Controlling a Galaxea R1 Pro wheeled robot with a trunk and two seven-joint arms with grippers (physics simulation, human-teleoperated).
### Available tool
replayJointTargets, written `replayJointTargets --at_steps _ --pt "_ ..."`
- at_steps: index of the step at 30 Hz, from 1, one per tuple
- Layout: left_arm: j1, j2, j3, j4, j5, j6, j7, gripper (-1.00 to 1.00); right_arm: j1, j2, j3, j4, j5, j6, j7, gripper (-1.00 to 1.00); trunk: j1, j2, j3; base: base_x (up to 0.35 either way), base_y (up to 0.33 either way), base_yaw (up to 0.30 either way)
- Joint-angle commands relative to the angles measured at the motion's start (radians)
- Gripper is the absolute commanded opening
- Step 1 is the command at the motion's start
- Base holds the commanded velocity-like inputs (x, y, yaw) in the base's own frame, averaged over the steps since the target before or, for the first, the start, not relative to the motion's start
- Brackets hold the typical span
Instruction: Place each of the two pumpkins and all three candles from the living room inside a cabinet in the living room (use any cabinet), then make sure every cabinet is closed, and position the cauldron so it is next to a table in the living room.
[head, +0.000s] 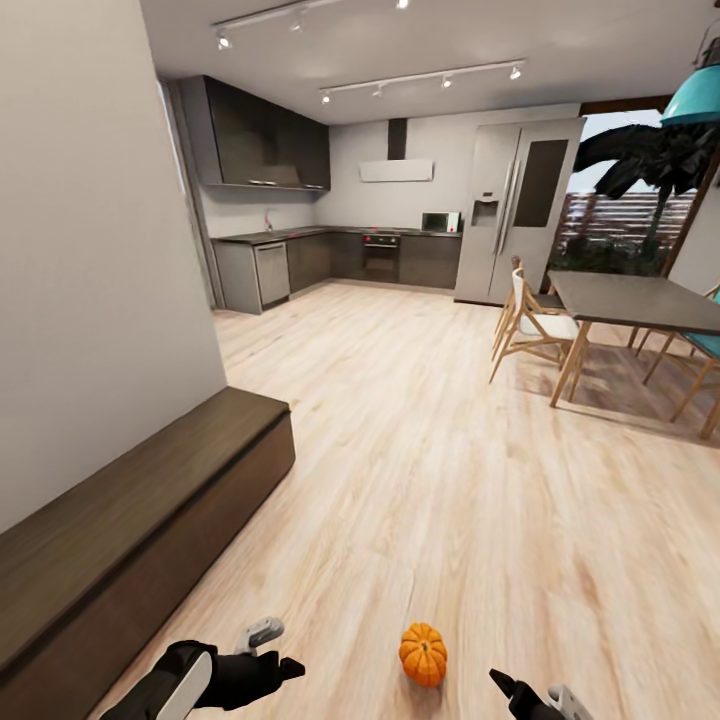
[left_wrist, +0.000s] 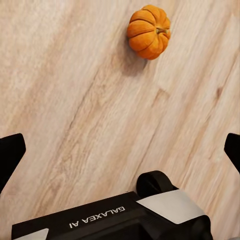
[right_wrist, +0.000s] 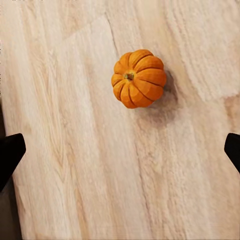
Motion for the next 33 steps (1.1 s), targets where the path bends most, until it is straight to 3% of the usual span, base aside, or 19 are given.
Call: replayJointTargets --at_steps 1,10,22,33 --pt "-0.001 0.001 -0.003 -0.001 0.001 0.002 -0.001 1.00 0.000 0.000 -0.004 0.000 -0.009 0.009 0.003 1.00 0.000 0.000 -0.001 0.111 -0.026 0.000" --pt "-0.001 0.001 -0.003 -0.001 0.001 0.002 -0.001 1.00 0.000 -0.001 -0.004 0.000 -0.009 0.009 0.004 1.00 0.000 0.000 0.000 0.200 -0.124 -0.016" --pt "-0.001 0.001 -0.003 -0.001 0.001 0.002 -0.001 1.00 -0.001 0.002 -0.004 -0.001 -0.007 0.011 0.003 1.00 0.000 0.000 0.008 0.279 -0.105 -0.212" --pt "-0.001 0.001 -0.003 -0.001 0.003 0.002 -0.003 1.00 0.000 0.004 -0.004 -0.007 -0.002 0.010 0.004 1.00 0.000 0.000 0.009 0.031 -0.024 -0.025"
